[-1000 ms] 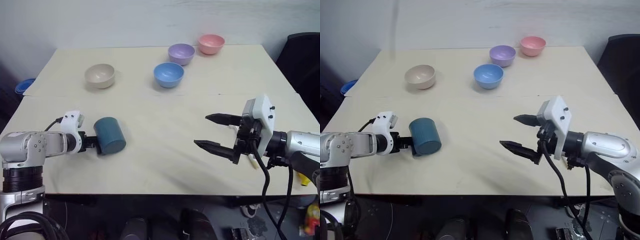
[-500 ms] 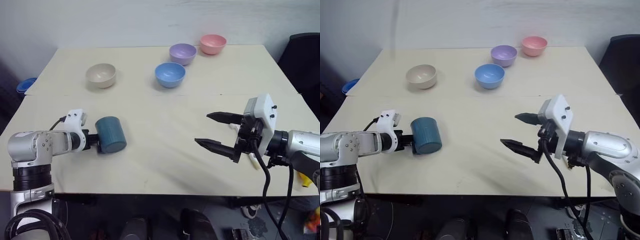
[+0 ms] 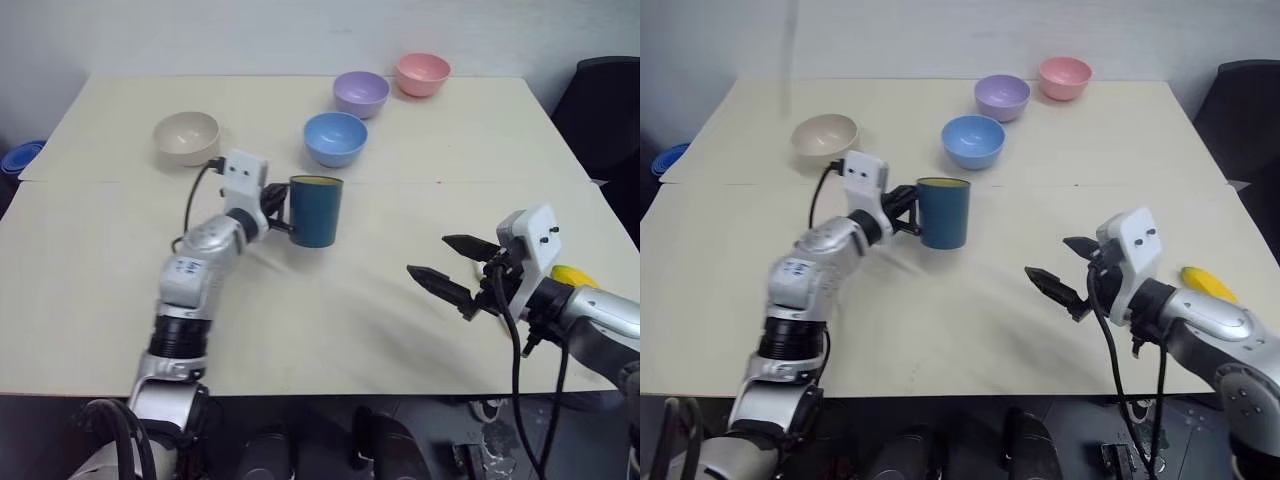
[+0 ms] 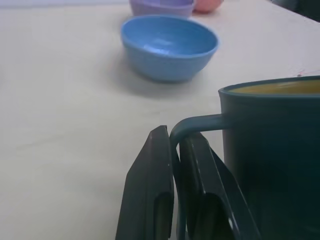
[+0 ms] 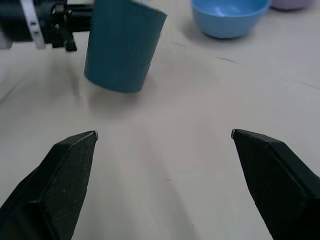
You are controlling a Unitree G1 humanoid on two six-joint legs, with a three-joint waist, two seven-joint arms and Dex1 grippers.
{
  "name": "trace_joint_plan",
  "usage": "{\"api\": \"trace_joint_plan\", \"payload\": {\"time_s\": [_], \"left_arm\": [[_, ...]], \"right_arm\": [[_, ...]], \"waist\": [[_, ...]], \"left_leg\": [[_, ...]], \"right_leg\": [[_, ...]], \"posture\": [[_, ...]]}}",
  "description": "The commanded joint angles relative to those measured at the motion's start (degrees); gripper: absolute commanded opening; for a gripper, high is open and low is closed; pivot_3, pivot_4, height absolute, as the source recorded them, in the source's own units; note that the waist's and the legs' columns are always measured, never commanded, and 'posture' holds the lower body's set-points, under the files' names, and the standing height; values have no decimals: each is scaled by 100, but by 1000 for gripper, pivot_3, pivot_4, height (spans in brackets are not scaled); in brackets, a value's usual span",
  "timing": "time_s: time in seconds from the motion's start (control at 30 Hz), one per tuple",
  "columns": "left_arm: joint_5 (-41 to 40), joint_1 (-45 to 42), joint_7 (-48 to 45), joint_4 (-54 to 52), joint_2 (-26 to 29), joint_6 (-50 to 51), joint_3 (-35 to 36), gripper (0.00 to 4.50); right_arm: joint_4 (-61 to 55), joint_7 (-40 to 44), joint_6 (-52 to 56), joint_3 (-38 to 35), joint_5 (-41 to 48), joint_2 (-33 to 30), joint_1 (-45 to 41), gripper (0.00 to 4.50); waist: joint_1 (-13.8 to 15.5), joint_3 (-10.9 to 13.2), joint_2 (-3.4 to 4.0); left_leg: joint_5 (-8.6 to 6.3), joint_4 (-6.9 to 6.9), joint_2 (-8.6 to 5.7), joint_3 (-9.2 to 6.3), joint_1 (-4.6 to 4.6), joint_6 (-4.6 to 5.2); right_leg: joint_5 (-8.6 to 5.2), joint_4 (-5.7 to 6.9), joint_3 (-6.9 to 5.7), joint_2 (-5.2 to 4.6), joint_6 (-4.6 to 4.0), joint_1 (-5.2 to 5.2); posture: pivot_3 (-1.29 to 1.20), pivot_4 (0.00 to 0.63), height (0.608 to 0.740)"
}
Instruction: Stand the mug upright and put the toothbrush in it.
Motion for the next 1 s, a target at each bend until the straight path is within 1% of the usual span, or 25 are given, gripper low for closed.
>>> {"api": "trace_joint_plan", "payload": {"time_s": [0.03, 0.1, 0.17, 0.23, 0.37, 0.43, 0.47, 0.5, 0.57, 0.63, 0.7, 0.73, 0.83, 0.87, 0.9, 0.93, 1.0], "left_arm": [[541, -16, 57, 451, -181, -1429, -198, 175], [749, 54, 29, 716, -313, -2089, -307, 175], [868, 123, 39, 883, -405, -2430, -342, 175], [845, 210, 15, 944, -487, -2449, -280, 175], [854, 419, -113, 807, -461, -2306, -205, 175], [849, 531, -93, 627, -424, -2190, -124, 666], [773, 582, -146, 531, -421, -2098, -80, 804], [740, 637, -210, 413, -397, -2042, -71, 1141], [739, 745, -296, 129, -336, -1904, -64, 1583], [692, 872, -427, -204, -267, -1742, -36, 2236], [676, 982, -518, -493, -192, -1603, -15, 2730], [646, 1043, -547, -653, -155, -1489, 12, 3086], [336, 1387, -800, -1447, 131, -839, 237, 3847], [227, 1501, -936, -1684, 282, -631, 324, 4133], [-19, 1659, -1241, -2012, 632, -304, 529, 4437], [-226, 1765, -1532, -2262, 947, -62, 696, 4482], [-783, 1852, -2402, -2648, 1732, 290, 1064, 4482]], "right_arm": [[-433, -431, 33, -76, 268, 98, 35, 4500], [-481, -555, 53, -139, 338, 81, 149, 4500], [-516, -616, 63, -218, 390, 21, 269, 4500], [-526, -635, 66, -308, 445, -67, 382, 4500], [-495, -595, 37, -398, 533, -234, 529, 4500], [-465, -538, 4, -383, 572, -294, 558, 4500], [-456, -487, -29, -366, 590, -315, 561, 4500], [-452, -409, -69, -346, 627, -329, 551, 4500], [-462, -198, -151, -324, 743, -369, 500, 4500], [-454, 18, -210, -298, 798, -444, 452, 4500], [-414, 162, -243, -268, 793, -529, 441, 4500], [-385, 223, -252, -243, 760, -569, 434, 4500], [-264, 395, -282, -142, 536, -684, 430, 4500], [-236, 410, -291, -136, 501, -695, 431, 4500], [-197, 379, -290, -143, 466, -702, 437, 4500], [-159, 357, -291, -143, 417, -713, 447, 4500], [-47, 226, -252, -136, 289, -690, 480, 4500]], "waist": [[4, 0, 0], [7, 1, -1], [8, 1, -1], [9, 1, -1], [4, 1, -2], [-3, 0, -2], [-4, 1, -2], [-4, 1, -2], [-4, 1, -2], [-3, 1, -2], [-3, 1, -2], [-3, 1, -2], [10, 0, -2], [5, 0, -2], [0, 0, -2], [-9, 0, -2], [-48, 1, -2]], "left_leg": [[3, 0, 5, 0, 1, 0], [7, 2, 10, -1, 2, 0], [10, 4, 12, 0, 2, 5], [15, 5, 20, -1, 2, 15], [14, 7, 15, -28, 2, 42], [12, 10, 12, -28, 3, 53], [11, 9, 12, -27, 4, 55], [11, 10, 11, -26, 4, 57], [11, 10, 12, -27, 3, 57], [11, 10, 13, -29, 2, 58], [11, 11, 12, -29, 2, 58], [11, 11, 12, -29, 2, 58], [10, 14, 12, -30, 2, 59], [10, 14, 12, -29, 2, 60], [10, 14, 12, -30, 2, 60], [10, 13, 13, -29, 2, 60], [10, 13, 13, -29, 3, 59]], "right_leg": [[0, 1, 1, 3, -1, 0], [4, 2, 3, 5, -7, 0], [9, 2, 6, 3, -7, 0], [14, 3, 10, -8, -3, 0], [28, -4, 23, -21, 14, 0], [32, -4, 28, -24, 18, 1], [33, -5, 31, -24, 19, 1], [34, -6, 32, -24, 20, 1], [34, -7, 30, -23, 20, 1], [34, -8, 29, -22, 20, 1], [34, -8, 29, -23, 20, 1], [34, -8, 29, -24, 20, 1], [34, -7, 29, -25, 20, 2], [34, -8, 30, -25, 20, 2], [34, -6, 30, -25, 20, 2], [34, -8, 30, -24, 20, 2], [34, -5, 30, -23, 19, 1]], "posture": [[0, 150, 740], [0, 150, 740], [0, 150, 740], [0, 150, 740], [0, 150, 740], [0, 150, 740], [0, 150, 740], [0, 150, 740], [0, 150, 740], [0, 150, 740], [0, 150, 740], [0, 150, 740], [0, 150, 740], [0, 150, 740], [0, 150, 740], [0, 150, 740], [0, 150, 740]]}}
